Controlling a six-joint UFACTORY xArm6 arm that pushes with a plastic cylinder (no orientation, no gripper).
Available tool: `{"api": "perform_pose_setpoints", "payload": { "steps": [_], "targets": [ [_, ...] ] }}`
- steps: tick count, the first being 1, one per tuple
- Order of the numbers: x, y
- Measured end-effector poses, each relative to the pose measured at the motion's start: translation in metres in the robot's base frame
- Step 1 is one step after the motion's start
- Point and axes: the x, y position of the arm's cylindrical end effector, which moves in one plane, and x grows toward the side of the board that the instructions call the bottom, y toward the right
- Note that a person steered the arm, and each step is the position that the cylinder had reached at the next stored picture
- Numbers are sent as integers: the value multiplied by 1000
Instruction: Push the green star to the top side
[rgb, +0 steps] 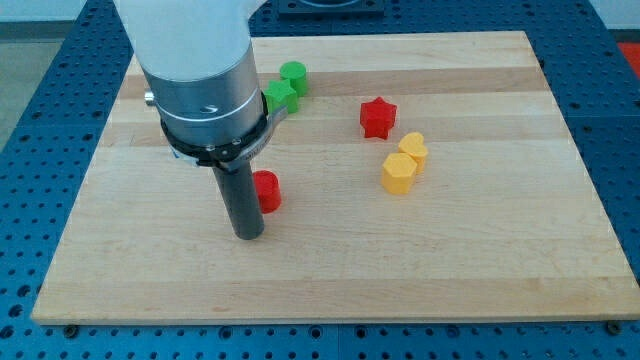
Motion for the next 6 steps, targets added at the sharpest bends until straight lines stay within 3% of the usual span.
{"api": "perform_pose_setpoints", "payload": {
  "steps": [6],
  "targets": [
    [-61, 3]
  ]
}}
